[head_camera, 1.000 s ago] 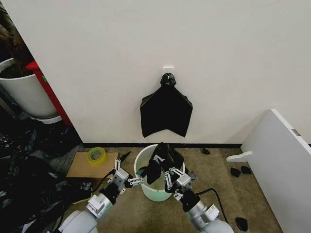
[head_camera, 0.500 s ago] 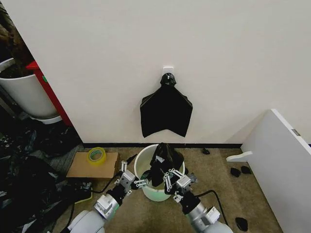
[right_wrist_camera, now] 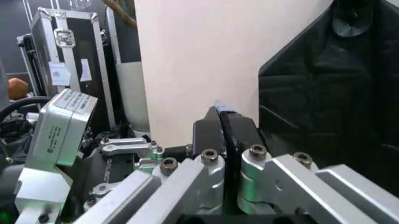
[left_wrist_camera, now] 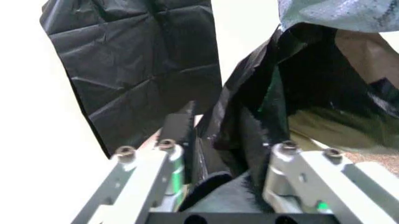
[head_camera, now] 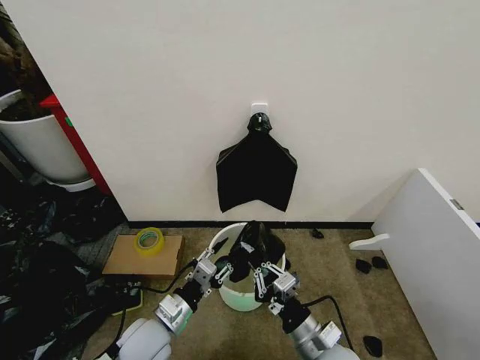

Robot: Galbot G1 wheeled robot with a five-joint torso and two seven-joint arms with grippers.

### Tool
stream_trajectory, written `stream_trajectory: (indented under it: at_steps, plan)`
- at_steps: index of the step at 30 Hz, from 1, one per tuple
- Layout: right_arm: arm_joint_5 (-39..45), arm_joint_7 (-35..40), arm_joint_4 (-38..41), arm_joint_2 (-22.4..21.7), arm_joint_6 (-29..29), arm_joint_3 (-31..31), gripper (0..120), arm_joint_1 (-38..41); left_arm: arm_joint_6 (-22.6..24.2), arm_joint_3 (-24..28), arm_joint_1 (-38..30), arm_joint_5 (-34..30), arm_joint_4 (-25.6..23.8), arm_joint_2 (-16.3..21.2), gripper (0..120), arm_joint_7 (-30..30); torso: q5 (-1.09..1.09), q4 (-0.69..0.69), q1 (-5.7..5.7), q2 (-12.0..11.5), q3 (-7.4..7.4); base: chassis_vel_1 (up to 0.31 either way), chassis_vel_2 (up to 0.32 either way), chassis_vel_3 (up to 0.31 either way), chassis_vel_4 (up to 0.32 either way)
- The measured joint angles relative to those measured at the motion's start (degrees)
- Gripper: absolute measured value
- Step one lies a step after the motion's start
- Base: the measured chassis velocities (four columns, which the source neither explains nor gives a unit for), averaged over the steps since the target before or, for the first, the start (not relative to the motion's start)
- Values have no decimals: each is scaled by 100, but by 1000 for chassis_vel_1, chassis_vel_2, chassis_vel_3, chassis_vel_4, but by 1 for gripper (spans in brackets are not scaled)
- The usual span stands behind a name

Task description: Place the garbage bag over the trash bin.

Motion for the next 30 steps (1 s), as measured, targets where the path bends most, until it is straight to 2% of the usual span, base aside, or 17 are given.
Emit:
stream_trajectory:
  at_steps: [2, 3, 6, 15, 20, 24, 30]
  plan:
    - [-4, -4, 1, 2, -1, -4, 0, -10, -2, 39, -47, -17, 10, 0, 15, -1, 0, 0, 0, 0, 0, 0, 0, 0, 0]
    - [-4, -4, 1, 2, -1, -4, 0, -10, -2, 39, -47, -17, 10, 0, 15, -1, 0, 0, 0, 0, 0, 0, 0, 0, 0]
    - [-11, -10, -3, 1, -1, -13, 0, -26, -2, 104, -114, -53, 11, -8, 1, -15, 0, 0, 0, 0, 0, 0, 0, 0, 0]
    - [-108, -36, -35, -82, 28, -5, 0, -93, 157, 122, -212, -334, -90, -55, 0, -180, 0, 0, 0, 0, 0, 0, 0, 0, 0]
    - [-327, -65, -37, -237, 137, 52, 0, -276, 526, -43, -426, -1035, -393, -96, 0, -410, 0, 0, 0, 0, 0, 0, 0, 0, 0]
    - [-801, -149, -39, -476, 417, 72, 0, -644, 912, -231, -765, -1840, -706, -94, 0, -729, 0, 0, 0, 0, 0, 0, 0, 0, 0]
    - [-1345, -363, -184, -631, 954, 135, 0, -974, 1106, -444, -983, -2263, -843, -66, 0, -982, 0, -1, 0, 0, 0, 0, 0, 0, 0]
